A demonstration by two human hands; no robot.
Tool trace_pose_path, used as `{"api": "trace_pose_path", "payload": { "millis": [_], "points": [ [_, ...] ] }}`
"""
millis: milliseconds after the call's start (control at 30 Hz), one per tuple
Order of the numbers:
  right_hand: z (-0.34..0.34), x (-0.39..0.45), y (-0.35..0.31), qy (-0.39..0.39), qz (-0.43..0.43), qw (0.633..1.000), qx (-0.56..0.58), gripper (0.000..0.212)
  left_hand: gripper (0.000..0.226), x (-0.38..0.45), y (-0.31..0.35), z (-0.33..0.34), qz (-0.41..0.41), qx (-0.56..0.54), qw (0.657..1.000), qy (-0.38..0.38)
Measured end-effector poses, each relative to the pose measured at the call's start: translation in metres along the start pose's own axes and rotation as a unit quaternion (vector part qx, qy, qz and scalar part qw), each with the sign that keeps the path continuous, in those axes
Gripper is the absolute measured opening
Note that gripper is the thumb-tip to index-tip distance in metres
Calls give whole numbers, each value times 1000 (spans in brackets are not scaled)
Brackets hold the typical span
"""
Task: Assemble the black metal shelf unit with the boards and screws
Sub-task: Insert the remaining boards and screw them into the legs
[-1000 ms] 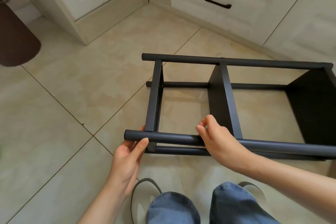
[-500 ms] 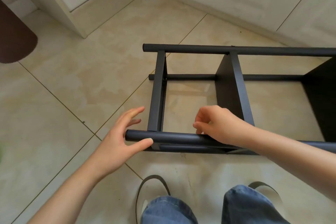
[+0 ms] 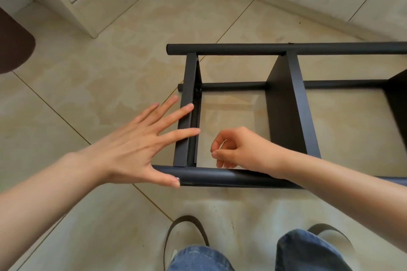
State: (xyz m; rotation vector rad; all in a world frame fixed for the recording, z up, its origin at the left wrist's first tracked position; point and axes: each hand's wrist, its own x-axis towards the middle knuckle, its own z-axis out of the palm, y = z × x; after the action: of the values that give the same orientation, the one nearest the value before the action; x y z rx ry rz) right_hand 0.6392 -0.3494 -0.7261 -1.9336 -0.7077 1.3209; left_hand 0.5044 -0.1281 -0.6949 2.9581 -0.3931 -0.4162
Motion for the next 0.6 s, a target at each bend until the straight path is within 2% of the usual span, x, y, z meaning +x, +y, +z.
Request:
{"api": "trace_pose_path", "payload": {
  "millis": [167, 300, 600],
  "points": [
    [6, 0, 11, -39, 17, 999, 12, 11, 95, 1, 1, 11, 24, 24, 999, -10],
    [8, 1, 14, -45, 14, 999, 14, 9, 84, 4, 0, 21, 50, 9, 998, 23],
    [8, 5, 16, -56, 39, 996, 64, 8, 74, 6, 0, 33, 65, -104, 991, 56]
  ]
}}
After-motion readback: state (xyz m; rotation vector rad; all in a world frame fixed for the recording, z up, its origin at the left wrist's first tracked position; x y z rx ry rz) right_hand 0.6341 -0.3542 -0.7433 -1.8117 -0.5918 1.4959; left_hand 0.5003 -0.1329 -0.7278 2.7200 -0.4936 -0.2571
